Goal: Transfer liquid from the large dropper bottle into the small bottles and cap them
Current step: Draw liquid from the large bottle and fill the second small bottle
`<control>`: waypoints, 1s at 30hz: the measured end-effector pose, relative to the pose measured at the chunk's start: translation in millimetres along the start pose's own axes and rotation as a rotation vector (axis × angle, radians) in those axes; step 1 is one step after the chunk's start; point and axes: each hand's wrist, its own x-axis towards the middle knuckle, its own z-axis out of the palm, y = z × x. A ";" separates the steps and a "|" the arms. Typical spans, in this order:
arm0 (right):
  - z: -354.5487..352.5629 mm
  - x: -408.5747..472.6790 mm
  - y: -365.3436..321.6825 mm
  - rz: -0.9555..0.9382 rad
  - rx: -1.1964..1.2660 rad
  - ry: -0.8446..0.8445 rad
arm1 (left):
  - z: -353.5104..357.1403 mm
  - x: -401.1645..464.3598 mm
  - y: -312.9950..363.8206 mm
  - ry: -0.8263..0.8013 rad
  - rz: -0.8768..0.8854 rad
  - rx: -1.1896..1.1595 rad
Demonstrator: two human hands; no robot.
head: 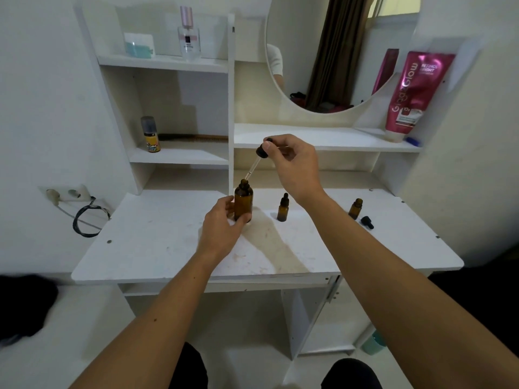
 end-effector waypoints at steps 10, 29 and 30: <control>-52.2 -9.9 4.8 -0.001 0.000 0.089 | 4.8 -7.4 -1.3 0.131 -0.007 -0.015; -150.4 -37.1 58.1 0.141 -0.149 0.229 | 109.8 -36.8 65.4 -0.263 0.252 0.027; -150.3 -37.1 60.4 0.143 -0.143 0.226 | 115.5 -34.8 68.7 -0.263 0.243 0.034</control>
